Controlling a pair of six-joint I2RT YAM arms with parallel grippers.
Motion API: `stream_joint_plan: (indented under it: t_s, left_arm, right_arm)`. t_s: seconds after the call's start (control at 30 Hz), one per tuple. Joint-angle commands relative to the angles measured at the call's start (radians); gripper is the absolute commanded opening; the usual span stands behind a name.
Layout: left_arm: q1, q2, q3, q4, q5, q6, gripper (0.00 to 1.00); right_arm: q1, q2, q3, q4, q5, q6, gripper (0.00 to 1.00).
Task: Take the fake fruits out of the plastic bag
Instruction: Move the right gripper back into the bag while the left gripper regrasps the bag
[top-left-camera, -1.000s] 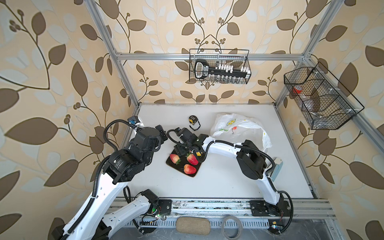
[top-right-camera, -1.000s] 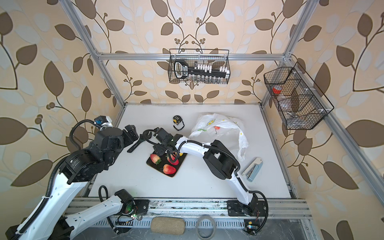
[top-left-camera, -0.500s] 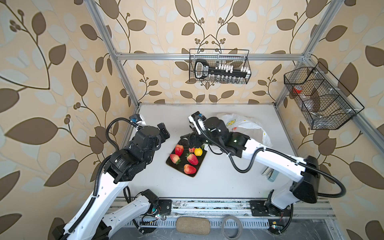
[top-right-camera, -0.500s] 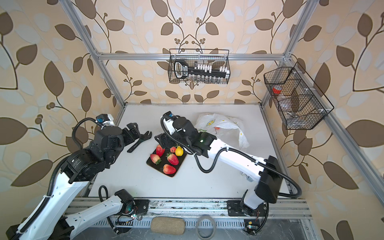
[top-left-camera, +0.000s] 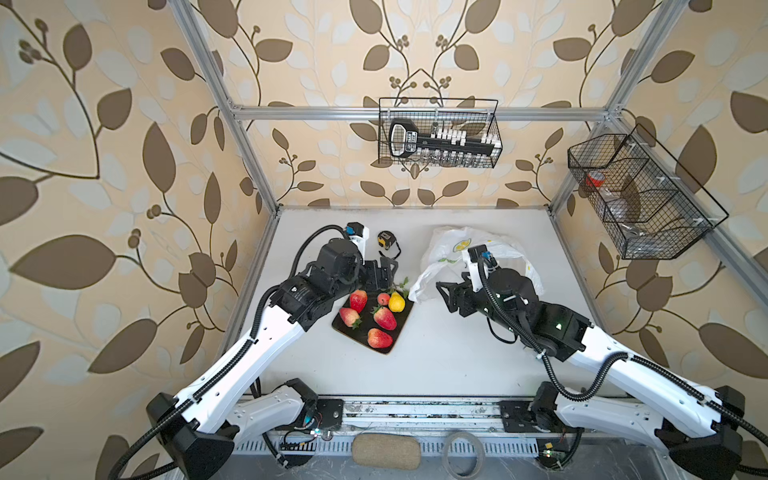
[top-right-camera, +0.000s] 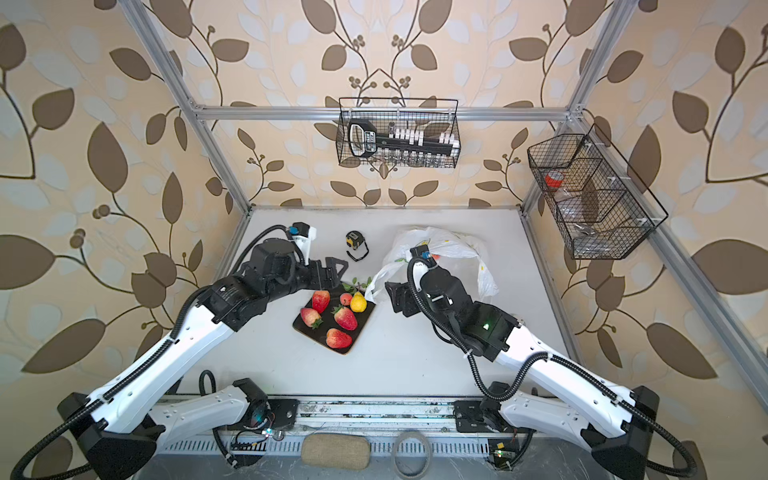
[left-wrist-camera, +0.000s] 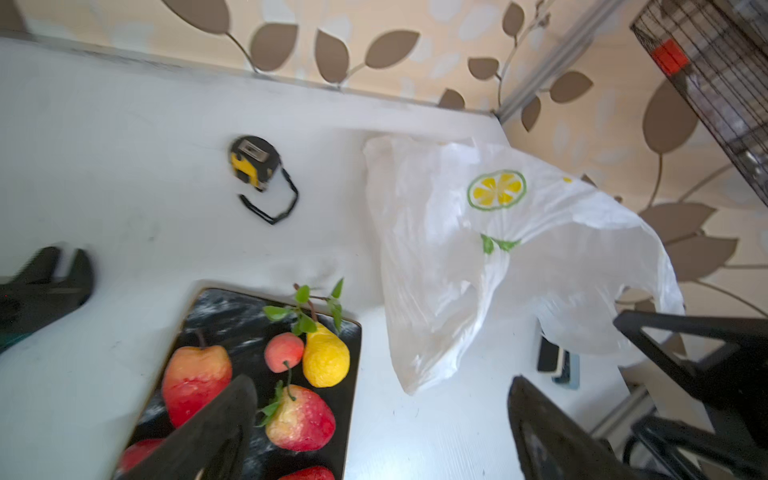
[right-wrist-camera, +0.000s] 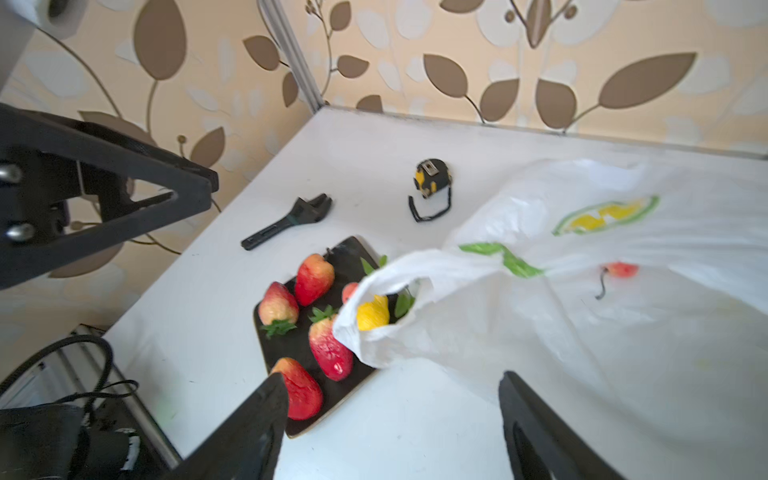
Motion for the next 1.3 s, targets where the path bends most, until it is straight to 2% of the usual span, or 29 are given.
stream_joint_plan:
  t_s: [0.0, 0.2, 0.43, 0.7, 0.87, 0.97, 1.13, 1.27]
  left_arm:
    - [0.005, 0.056, -0.045, 0.124, 0.276, 0.112, 0.95]
    - [0.001, 0.184, -0.091, 0.235, 0.423, 0.148, 0.92]
    - [-0.009, 0.298, -0.051, 0.273, 0.429, 0.192, 0.82]
    - [-0.015, 0.427, 0.028, 0.278, 0.407, 0.241, 0.51]
    - [-0.018, 0.435, 0.059, 0.295, 0.408, 0.211, 0.23]
    - [-0.026, 0.423, 0.059, 0.325, 0.399, 0.159, 0.14]
    - [-0.039, 0.385, 0.03, 0.379, 0.365, 0.07, 0.07]
    - [-0.049, 0.368, 0.009, 0.404, 0.355, 0.024, 0.04]
  right_arm:
    - [-0.003, -0.052, -0.063, -0.1, 0.086, 0.113, 0.8]
    - [-0.004, -0.054, -0.14, -0.181, 0.169, 0.172, 0.8]
    - [-0.006, -0.027, -0.166, -0.18, 0.146, 0.241, 0.8]
    - [-0.025, 0.014, -0.172, -0.149, 0.094, 0.291, 0.8]
    - [-0.048, 0.04, -0.187, -0.101, 0.053, 0.335, 0.79]
    - [-0.095, 0.054, -0.185, -0.061, -0.013, 0.348, 0.78]
    - [-0.221, 0.072, -0.183, -0.003, -0.173, 0.407, 0.73]
    - [-0.373, 0.101, -0.174, 0.046, -0.401, 0.529, 0.66]
